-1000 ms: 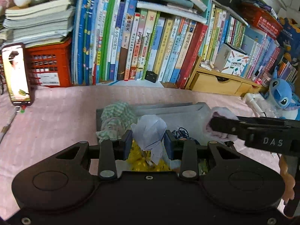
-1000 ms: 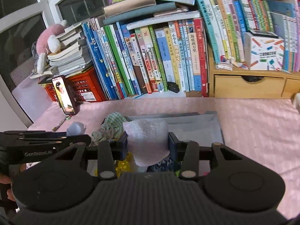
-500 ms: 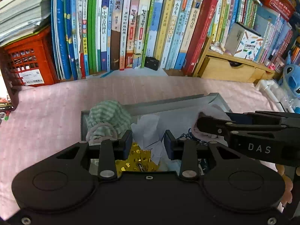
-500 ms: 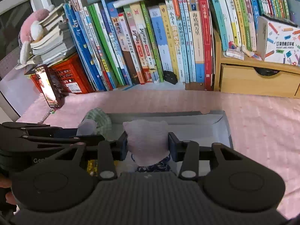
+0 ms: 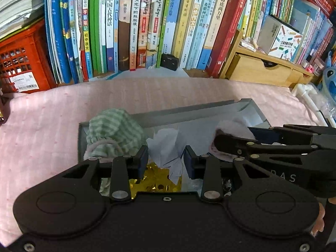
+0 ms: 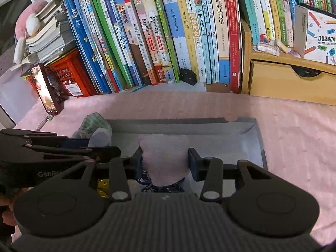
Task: Organize soft objects
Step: 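Open both tools to drop the paper and tissue into the tray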
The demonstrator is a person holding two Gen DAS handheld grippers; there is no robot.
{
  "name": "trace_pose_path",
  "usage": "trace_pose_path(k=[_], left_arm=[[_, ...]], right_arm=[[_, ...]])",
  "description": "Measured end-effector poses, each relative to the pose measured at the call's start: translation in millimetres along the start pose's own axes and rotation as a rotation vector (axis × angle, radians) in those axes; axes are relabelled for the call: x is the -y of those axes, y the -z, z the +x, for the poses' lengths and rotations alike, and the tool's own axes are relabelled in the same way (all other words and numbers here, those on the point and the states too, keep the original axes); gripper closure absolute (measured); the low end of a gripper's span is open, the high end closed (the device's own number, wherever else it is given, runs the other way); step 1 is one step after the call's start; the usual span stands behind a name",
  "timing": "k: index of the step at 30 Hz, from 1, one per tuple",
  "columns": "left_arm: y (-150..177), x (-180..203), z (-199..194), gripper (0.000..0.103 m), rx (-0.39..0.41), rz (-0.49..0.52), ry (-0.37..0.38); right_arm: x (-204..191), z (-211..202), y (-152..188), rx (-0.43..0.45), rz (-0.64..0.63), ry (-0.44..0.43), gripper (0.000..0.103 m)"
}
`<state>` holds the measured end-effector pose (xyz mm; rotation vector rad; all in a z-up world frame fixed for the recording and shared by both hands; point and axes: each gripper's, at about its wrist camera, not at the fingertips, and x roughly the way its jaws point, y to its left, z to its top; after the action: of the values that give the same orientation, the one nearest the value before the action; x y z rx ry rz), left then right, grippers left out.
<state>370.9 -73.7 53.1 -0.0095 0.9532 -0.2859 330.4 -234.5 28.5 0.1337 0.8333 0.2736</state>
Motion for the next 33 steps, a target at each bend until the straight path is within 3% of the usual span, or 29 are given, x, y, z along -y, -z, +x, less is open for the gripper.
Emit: trace_pose_path(k=[16, 19, 23, 33], left_arm=[[3, -3, 19, 0.067, -0.040, -0.011, 0.008], [3, -2, 13, 0.063, -0.030, -0.013, 0.009], [4, -3, -4, 0.055, -0.010, -0.029, 0.012], [24, 1, -76, 0.034, 0.097, 0.000, 0.013]], right_arm=[[6, 10, 2, -0.016, 0.012, -0.029, 0.054], [8, 6, 2, -0.004, 0.026, -0.039, 0.051], [7, -7, 3, 0.019, 0.039, -0.043, 0.038], [-12, -65, 10, 0.110, 0.003, -0.044, 0.030]])
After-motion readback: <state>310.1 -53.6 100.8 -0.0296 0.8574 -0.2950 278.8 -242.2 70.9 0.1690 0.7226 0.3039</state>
